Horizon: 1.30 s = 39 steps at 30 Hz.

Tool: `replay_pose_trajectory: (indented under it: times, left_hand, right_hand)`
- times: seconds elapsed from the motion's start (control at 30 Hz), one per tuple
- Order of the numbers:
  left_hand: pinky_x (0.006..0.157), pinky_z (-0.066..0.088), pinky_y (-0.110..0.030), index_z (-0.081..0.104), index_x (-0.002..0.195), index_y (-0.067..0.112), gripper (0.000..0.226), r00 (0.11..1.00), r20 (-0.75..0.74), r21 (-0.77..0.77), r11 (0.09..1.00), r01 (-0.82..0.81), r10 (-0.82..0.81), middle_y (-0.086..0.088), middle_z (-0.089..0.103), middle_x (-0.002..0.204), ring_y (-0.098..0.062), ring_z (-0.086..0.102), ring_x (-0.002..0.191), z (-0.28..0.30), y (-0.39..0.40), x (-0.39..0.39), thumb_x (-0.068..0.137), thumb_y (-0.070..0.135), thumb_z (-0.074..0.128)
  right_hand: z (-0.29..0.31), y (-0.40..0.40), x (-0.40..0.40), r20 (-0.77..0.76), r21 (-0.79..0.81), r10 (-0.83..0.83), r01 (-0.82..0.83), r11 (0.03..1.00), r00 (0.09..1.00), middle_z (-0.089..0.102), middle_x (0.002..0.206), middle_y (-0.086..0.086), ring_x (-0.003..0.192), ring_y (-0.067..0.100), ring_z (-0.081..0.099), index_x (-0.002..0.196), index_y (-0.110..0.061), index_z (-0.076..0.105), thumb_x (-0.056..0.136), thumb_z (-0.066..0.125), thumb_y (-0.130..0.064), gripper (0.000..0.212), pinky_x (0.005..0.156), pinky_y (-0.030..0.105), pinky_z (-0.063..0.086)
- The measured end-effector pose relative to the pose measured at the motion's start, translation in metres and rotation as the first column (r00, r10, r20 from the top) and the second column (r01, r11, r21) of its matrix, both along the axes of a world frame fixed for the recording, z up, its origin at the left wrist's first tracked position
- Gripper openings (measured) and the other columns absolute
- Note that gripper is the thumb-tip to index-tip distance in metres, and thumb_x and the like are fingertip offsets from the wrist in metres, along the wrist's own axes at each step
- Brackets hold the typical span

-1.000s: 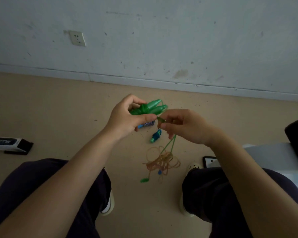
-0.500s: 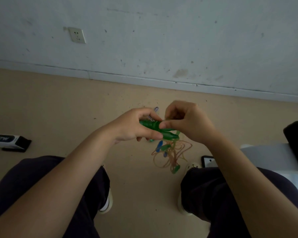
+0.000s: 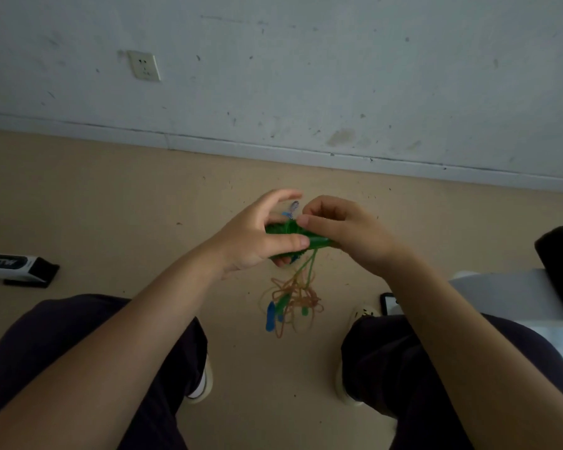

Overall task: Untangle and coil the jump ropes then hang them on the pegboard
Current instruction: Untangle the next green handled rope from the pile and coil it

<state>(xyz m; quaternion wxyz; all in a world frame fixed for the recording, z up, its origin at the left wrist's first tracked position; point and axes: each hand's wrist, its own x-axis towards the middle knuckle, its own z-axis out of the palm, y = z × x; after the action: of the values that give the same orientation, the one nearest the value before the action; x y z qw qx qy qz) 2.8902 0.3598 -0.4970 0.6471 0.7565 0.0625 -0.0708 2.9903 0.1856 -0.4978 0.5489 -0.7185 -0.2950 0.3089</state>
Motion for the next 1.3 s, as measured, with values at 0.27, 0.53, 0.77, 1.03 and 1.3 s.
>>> replay_pose_trajectory:
  times: [0.27,0.53,0.77,1.03,1.3]
  left_hand:
    - [0.062,0.059,-0.034,0.068,0.106,0.025,0.024,0.909,0.126,-0.035,0.918,-0.396,0.397,-0.009,0.073,0.097,-0.02,0.071,0.073,-0.005,0.002,0.009,0.085,0.023,0.079]
    - [0.084,0.057,-0.053,0.06,0.104,0.03,0.03,0.87,0.246,0.153,0.869,-0.471,0.428,-0.003,0.068,0.105,-0.03,0.07,0.089,-0.01,0.004,0.007,0.079,0.038,0.073]
    - [0.083,0.055,-0.024,0.054,0.106,0.025,0.03,0.783,0.325,0.129,0.796,-0.592,0.53,0.008,0.065,0.104,-0.011,0.066,0.094,-0.015,0.003,0.009,0.087,0.021,0.077]
    - [0.066,0.06,-0.026,0.049,0.105,0.018,0.039,0.837,0.113,0.008,0.842,-0.539,0.535,-0.006,0.062,0.108,-0.019,0.076,0.074,-0.016,0.007,0.009,0.083,0.013,0.081]
    - [0.074,0.06,-0.032,0.069,0.102,0.004,0.017,0.967,-0.054,-0.347,0.903,-0.252,0.249,-0.011,0.075,0.096,-0.024,0.074,0.091,-0.016,0.001,0.011,0.086,0.007,0.074]
  right_hand:
    - [0.002,0.007,-0.013,-0.094,-0.083,0.025,-0.033,0.996,0.995,0.07,0.098,0.018,0.093,0.038,0.069,0.119,-0.011,0.059,0.078,0.068,-0.058,0.063,0.091,0.059,0.052]
    - [-0.001,0.003,-0.008,-0.006,-0.169,0.073,-0.072,0.983,0.997,0.072,0.097,0.02,0.102,0.04,0.064,0.092,-0.001,0.068,0.092,0.065,-0.025,0.024,0.1,0.059,0.045]
    - [-0.002,0.0,0.002,0.101,-0.422,0.079,-0.03,0.906,0.992,0.074,0.09,0.008,0.094,0.029,0.069,0.089,-0.019,0.073,0.092,0.065,-0.03,0.014,0.096,0.049,0.052]
    - [0.001,-0.009,0.005,0.23,-0.41,0.113,-0.009,0.912,0.967,0.072,0.085,0.016,0.081,0.031,0.066,0.086,-0.014,0.074,0.093,0.064,-0.024,0.015,0.082,0.044,0.055]
    - [0.007,-0.006,0.002,0.097,-0.091,0.054,-0.045,0.995,0.994,0.06,0.057,-0.001,0.047,0.011,0.053,0.084,-0.017,0.074,0.094,0.064,-0.019,0.015,0.05,0.02,0.045]
